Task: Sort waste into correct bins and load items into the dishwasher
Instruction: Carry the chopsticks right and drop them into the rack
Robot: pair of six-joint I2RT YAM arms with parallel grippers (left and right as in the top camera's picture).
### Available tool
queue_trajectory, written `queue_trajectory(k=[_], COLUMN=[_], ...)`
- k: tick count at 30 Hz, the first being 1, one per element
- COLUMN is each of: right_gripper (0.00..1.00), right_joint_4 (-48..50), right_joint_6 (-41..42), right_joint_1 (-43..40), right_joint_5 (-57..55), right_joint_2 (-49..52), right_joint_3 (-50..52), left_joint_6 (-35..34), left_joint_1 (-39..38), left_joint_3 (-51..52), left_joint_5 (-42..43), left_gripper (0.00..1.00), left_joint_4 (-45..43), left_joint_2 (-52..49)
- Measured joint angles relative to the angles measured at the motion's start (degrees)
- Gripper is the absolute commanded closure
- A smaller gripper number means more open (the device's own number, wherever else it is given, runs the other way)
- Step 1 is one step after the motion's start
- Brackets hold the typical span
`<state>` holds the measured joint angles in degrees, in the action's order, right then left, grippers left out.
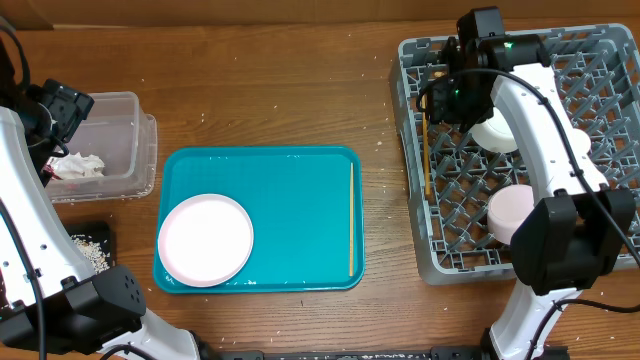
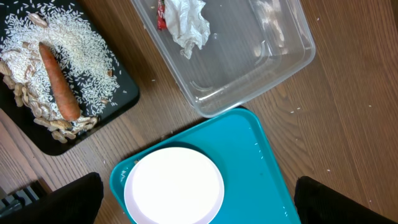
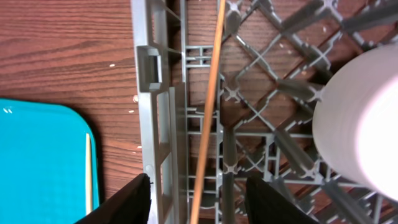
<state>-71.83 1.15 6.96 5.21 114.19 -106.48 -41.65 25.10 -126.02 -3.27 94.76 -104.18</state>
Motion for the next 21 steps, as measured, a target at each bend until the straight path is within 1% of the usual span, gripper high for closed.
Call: queue_trajectory(k=[7, 11, 13, 15, 18, 21], right_gripper=[0.48, 0.48, 0.47, 0.40, 0.30, 0.30], right_joint_4=[-4.6, -5.7, -6.1, -5.1, -1.7, 3.3], right_joint_6=[4.6, 5.7, 6.6, 8.3, 12.7, 18.6], right_joint_1=[0.3, 2.9, 6.6, 12.4, 18.8, 25.7], right_joint_5=[1.5, 5.2, 6.6, 7.9, 7.5, 4.5], right_joint_2=[-0.4, -3.0, -4.7, -5.8, -6.0, -6.0], right_joint_3=[-0.1, -0.1, -0.2, -0.1, 1.9, 7.6], left_joint_6=[0.0, 0.0, 0.0, 0.0, 0.0, 0.0], left_joint_1=[0.0, 0.0, 0.0, 0.0, 0.0, 0.0], left_joint_3=[0.0, 0.0, 0.0, 0.0, 0.0, 0.0], left_joint_5=[0.0, 0.0, 0.0, 0.0, 0.0, 0.0], left_gripper=[0.00, 0.00, 0.00, 0.00, 0.00, 0.00], left_joint_4=[0.0, 0.0, 0.0, 0.0, 0.0, 0.0], left_joint_2=[0.0, 0.0, 0.0, 0.0, 0.0, 0.0])
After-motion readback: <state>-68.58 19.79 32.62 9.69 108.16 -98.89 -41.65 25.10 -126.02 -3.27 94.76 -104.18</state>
